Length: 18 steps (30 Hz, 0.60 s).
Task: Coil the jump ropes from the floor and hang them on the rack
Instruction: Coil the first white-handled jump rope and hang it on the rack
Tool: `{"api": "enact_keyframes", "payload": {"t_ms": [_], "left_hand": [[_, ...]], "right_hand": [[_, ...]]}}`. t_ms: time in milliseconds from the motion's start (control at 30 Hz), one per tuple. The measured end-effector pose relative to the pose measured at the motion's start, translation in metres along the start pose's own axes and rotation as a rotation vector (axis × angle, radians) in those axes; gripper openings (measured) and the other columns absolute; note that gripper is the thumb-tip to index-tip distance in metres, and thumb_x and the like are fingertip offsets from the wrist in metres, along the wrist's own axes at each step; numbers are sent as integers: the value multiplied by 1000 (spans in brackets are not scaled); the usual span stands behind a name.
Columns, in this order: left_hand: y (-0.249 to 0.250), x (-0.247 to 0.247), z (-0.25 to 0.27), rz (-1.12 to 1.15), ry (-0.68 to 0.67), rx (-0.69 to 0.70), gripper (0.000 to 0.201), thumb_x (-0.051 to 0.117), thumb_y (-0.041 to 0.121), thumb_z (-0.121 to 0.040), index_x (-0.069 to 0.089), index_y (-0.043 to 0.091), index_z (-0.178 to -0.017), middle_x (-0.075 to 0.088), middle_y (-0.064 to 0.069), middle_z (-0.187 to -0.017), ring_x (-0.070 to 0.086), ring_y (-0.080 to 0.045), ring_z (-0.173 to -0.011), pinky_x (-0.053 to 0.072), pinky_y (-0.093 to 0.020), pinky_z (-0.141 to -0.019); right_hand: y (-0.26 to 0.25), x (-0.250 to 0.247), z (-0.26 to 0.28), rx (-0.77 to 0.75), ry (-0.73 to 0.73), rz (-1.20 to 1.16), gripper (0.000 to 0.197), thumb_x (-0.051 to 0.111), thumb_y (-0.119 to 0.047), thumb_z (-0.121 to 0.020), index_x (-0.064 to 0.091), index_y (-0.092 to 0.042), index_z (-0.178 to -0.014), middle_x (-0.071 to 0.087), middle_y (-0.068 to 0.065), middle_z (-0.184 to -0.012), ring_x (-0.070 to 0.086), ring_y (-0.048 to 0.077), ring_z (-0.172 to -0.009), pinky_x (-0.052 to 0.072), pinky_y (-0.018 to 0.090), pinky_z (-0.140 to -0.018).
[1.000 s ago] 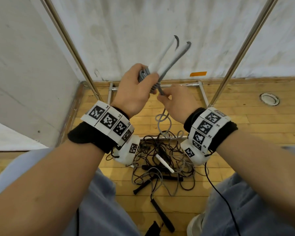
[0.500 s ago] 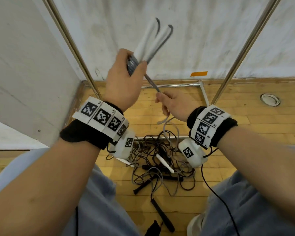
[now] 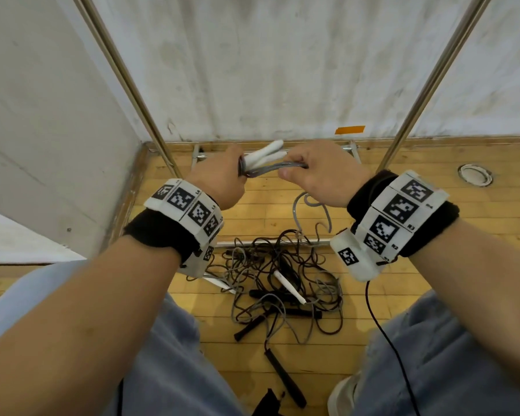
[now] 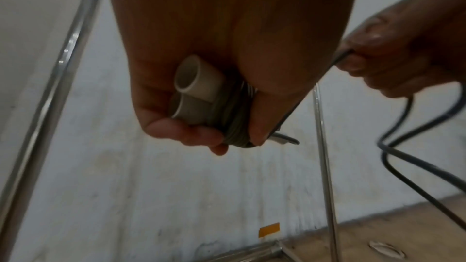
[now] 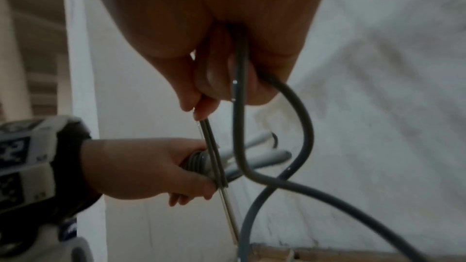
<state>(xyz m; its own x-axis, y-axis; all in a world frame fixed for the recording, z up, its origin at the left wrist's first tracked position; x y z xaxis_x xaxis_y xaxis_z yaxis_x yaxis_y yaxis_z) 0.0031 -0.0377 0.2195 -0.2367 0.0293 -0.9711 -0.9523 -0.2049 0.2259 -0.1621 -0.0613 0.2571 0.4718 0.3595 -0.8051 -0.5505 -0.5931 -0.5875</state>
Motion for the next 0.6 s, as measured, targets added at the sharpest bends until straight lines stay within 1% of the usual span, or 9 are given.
{"api": "enact_keyframes", "payload": {"t_ms": [33,100,200,233,300,333,433,533,600], "left_hand": [[6,4,2,-15,-28,19,23,54,23,-93,44,19,-113,54,-2,-90,51,-21,-71,38,-33,-60],[18,12,6,-43,-55,69,16,54,22,-91,46,21,-105,57,0,-88,54,-20,-72,41,-34,-59],[31,18,13,-90,-47,173,14,55,27,-83,49,24,-94,58,3,-78,55,-18,-67,43,-31,-54],[34,18,15,-105,-30,212,15,57,35,-81,50,25,-91,58,4,-75,55,-17,-64,44,-30,-52],[40,17,17,-109,3,284,32,57,57,-80,52,26,-80,58,6,-68,55,-16,-60,45,-30,-52],[42,17,19,-96,7,311,40,55,64,-80,52,25,-74,56,5,-65,54,-16,-59,45,-30,-52],[46,16,22,3,-16,351,36,56,58,-84,56,24,-72,56,3,-63,53,-17,-58,40,-30,-50],[44,11,23,70,9,354,30,56,51,-87,61,22,-81,58,3,-66,54,-16,-60,40,-30,-51],[45,7,26,102,19,368,26,57,47,-87,62,22,-83,58,3,-66,54,-17,-62,43,-32,-54]], "right_hand": [[-1,-2,0,-13,21,39,26,52,-27,-95,58,-10,-77,43,-3,-58,38,12,-52,27,21,-49],[0,-7,0,-15,80,95,29,48,-29,-96,62,-8,-81,44,-5,-61,39,9,-55,25,18,-50],[6,-15,1,-6,158,135,36,47,-33,-97,65,-6,-83,44,-5,-59,40,11,-54,27,25,-52],[8,-18,0,-1,185,142,37,48,-35,-96,65,-5,-83,45,-4,-58,40,13,-55,27,28,-54],[13,-25,-1,11,228,136,39,51,-40,-94,66,-6,-80,48,-1,-58,43,17,-57,30,28,-58],[16,-27,-1,21,245,135,40,53,-43,-91,66,-8,-78,50,-1,-58,45,16,-58,32,28,-58],[27,-39,-3,100,292,161,41,62,-55,-79,64,-16,-67,53,-3,-58,48,15,-58,37,30,-56],[41,-50,-5,211,310,202,48,64,-67,-66,54,-22,-53,48,-6,-53,46,11,-54,32,28,-50],[48,-52,-7,243,277,213,52,64,-71,-63,50,-22,-51,47,-6,-52,45,11,-52,31,27,-49]]}}
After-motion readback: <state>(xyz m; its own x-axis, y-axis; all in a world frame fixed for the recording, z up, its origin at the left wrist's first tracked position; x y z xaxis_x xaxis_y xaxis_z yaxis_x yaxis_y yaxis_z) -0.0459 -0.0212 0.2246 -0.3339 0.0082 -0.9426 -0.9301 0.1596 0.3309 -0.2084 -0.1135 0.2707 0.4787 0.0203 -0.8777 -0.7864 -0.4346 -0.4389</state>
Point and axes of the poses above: each hand's wrist, its own z-axis away from the middle knuckle, its own x-axis out of the palm, y = z × x, the point moved 4 cm from there along -z, towards the middle knuckle
